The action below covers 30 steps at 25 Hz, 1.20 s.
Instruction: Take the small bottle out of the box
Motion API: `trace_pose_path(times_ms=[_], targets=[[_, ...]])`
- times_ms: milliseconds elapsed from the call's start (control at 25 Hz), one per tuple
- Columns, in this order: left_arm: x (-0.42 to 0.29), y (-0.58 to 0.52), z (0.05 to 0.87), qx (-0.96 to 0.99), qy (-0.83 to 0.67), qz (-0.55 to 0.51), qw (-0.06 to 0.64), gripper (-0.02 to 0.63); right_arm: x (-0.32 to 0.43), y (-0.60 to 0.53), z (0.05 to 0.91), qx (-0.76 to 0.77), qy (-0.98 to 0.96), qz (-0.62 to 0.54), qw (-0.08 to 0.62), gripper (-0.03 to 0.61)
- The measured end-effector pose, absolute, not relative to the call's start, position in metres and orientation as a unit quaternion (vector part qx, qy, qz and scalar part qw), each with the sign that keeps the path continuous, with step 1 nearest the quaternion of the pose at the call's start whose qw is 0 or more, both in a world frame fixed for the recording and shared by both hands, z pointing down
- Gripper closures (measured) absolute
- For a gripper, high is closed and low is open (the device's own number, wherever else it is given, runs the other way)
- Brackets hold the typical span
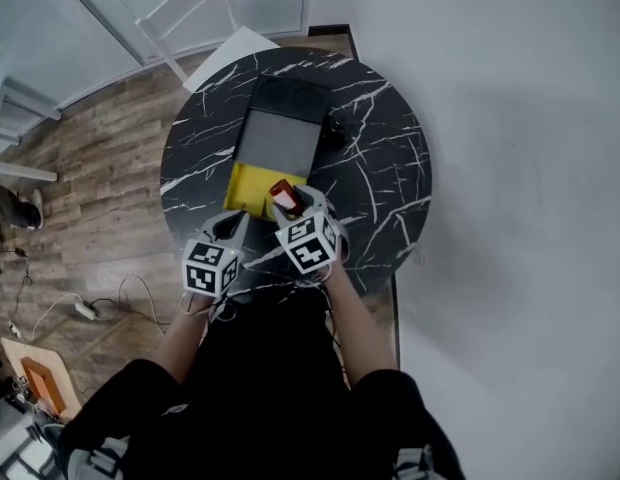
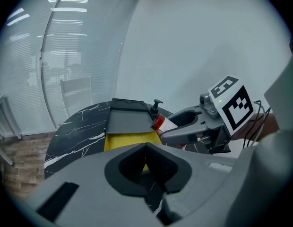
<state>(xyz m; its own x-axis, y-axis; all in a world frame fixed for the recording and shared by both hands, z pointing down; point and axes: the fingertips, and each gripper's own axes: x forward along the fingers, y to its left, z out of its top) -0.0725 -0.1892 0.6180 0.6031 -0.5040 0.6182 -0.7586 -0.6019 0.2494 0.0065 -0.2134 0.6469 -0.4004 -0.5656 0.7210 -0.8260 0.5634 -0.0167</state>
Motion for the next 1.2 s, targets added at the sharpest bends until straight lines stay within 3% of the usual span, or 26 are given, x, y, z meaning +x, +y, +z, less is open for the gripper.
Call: trace_pose_path(times_ms=[560,1200], targets=[[-0.019,-0.161,0.576,0.88,-0.354,0.227,0.219,0.615,0.054,-0.182,0.578,0.502,-0.813,0.199,0.219,0.368],[0.016,-0.137,0.493,0.892,-0.397,0.155,0.152,0.615,0.091,-0.145,0.477,0.55,-0.819,0.108,0.123,0.368]])
